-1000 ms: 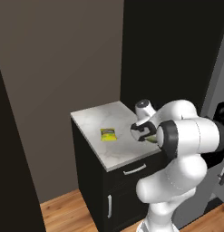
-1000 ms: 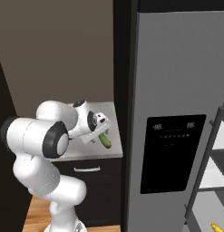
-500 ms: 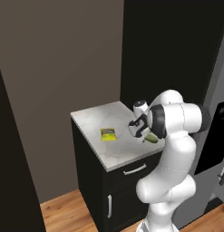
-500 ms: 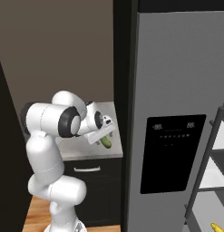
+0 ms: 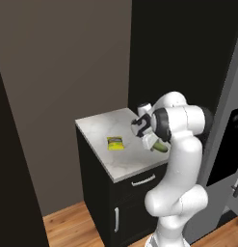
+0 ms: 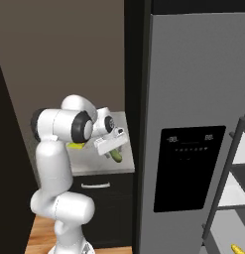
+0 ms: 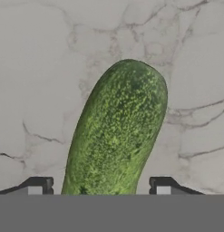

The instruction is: Place the cucumber and corn inside the fridge drawer. Close the drawer after placing the vegetables.

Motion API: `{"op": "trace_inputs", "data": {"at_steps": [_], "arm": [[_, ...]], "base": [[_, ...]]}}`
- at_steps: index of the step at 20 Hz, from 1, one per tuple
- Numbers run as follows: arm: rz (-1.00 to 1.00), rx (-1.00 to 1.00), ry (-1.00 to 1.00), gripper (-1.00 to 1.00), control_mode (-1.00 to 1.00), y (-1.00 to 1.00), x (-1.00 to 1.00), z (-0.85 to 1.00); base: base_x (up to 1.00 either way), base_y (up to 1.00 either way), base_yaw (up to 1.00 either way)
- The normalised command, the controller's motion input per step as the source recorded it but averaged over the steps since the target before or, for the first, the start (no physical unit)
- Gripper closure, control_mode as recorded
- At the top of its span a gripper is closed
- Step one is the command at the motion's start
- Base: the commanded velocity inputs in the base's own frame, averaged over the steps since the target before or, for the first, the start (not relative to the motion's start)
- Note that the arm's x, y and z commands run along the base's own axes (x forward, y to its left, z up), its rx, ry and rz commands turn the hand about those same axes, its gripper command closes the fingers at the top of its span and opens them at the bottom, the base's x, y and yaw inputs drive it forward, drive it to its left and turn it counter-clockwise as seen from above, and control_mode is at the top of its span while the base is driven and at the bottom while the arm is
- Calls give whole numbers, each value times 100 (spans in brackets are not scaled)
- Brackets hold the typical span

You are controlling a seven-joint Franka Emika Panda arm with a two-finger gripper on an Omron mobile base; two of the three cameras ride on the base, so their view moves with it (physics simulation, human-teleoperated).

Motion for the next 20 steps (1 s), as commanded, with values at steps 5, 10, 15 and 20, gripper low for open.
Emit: {"op": "trace_inputs", "data": {"at_steps": [5,10,15,20], "arm": [[0,0,-14,100,-100,2,-51,-22],[0,0,-39,100,-100,30,-100,61],[0,0,-39,100,-100,51,-100,97],[0,0,-37,100,-100,28,-100,90]], "base": [[0,0,0],[0,0,0],[0,0,0],[0,0,0]]}}
